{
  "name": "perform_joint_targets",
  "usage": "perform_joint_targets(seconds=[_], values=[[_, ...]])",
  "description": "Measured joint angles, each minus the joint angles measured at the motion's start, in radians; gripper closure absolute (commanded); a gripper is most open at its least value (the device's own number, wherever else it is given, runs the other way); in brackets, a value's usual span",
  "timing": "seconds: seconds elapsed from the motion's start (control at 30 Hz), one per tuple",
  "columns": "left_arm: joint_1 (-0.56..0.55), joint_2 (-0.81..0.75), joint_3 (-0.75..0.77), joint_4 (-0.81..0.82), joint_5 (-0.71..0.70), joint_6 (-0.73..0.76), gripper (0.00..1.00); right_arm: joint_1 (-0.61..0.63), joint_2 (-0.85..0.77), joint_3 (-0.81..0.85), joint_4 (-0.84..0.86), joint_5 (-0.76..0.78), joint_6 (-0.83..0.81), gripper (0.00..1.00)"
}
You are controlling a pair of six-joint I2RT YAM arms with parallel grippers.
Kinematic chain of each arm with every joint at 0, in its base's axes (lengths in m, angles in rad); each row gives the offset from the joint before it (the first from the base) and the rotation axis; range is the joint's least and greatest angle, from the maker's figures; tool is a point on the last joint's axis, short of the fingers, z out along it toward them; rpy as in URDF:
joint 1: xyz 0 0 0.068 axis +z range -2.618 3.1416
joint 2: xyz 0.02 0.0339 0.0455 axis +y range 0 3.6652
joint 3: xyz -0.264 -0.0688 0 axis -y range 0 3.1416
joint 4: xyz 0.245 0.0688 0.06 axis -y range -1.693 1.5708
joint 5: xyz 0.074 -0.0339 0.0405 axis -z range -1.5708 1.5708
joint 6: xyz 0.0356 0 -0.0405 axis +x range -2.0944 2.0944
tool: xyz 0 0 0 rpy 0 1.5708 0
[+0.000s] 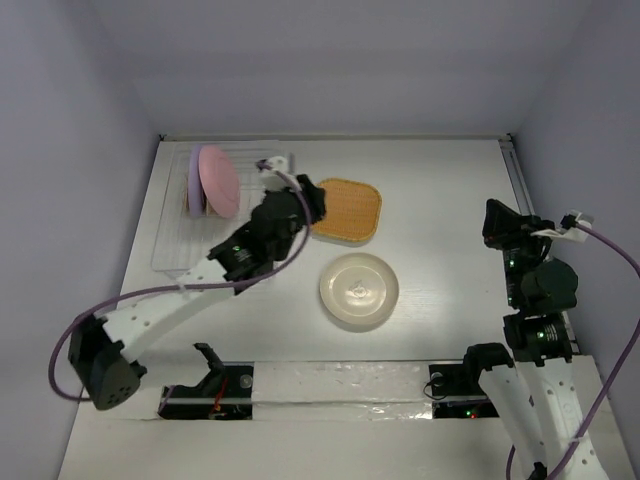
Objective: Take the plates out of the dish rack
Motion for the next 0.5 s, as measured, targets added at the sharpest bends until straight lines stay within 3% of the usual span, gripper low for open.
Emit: perform_joint_targets(seconds=[0.17, 0.27, 0.4, 0.5], values=[[0.285, -0.164, -0.085, 0.0, 0.05, -0.06, 0.77, 0.0, 0.026, 0.0, 0.0, -0.025, 0.0, 0.78], [0.469, -0.2, -0.127, -0.006, 0.138, -0.107, 0.76, 0.0, 0.027, 0.0, 0.0, -0.036, 0.0, 0.78], [0.681, -0.197, -0.174, -0.01, 0.259, -0.165, 0.54, 0.0, 0.036, 0.0, 0.001, -0.053, 0.0, 0.77], [0.814, -0.164, -0.188, -0.01, 0.336, -0.192, 0.5, 0.0, 0.05, 0.0, 0.001, -0.064, 0.0, 0.77]])
